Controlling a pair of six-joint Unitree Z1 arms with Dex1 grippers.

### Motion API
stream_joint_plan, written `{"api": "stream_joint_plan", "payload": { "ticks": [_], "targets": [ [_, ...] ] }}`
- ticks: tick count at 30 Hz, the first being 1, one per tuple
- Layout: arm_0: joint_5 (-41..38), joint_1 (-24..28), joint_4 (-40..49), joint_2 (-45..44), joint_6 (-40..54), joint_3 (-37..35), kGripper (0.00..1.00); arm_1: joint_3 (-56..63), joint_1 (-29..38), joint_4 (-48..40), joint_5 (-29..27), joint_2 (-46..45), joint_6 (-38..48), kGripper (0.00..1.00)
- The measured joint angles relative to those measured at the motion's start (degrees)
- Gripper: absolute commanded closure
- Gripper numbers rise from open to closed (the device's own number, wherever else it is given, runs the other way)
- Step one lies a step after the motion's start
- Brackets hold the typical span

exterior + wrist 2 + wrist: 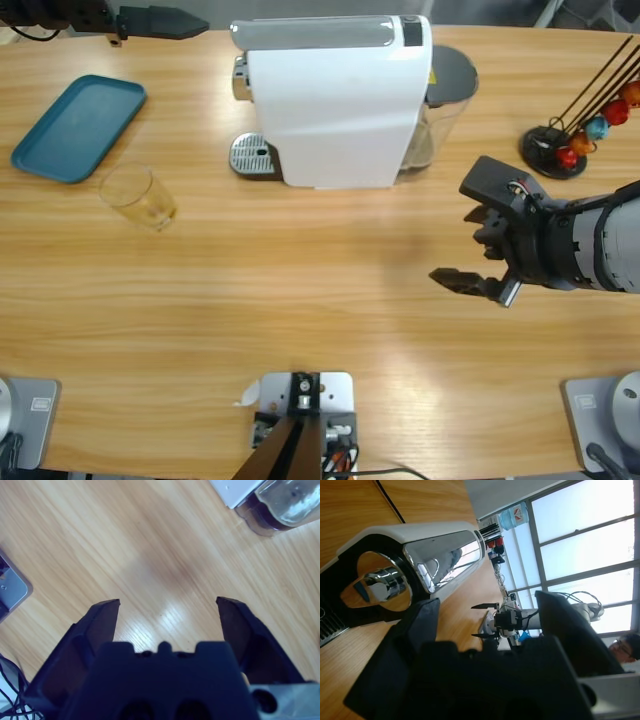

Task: Pour coffee

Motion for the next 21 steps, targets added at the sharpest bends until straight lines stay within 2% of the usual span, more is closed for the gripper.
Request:
{"api": "stream_joint_plan", "payload": {
  "ticks": [6,12,21],
  "targets": [
    [0.0,0.2,-0.7,0.8,0.0,0.4,0.184,0.0,0.0,0.0,0.0,0.0,0.0,0.142],
    [0.0,3.0,-1.5,1.3,0.0,3.6,0.184,0.0,0.0,0.0,0.0,0.0,0.0,0.142],
    [-0.1,2.6,-6.8,1.8,-2.2,4.4,0.184,0.0,0.0,0.0,0.0,0.0,0.0,0.142]
  ]
}}
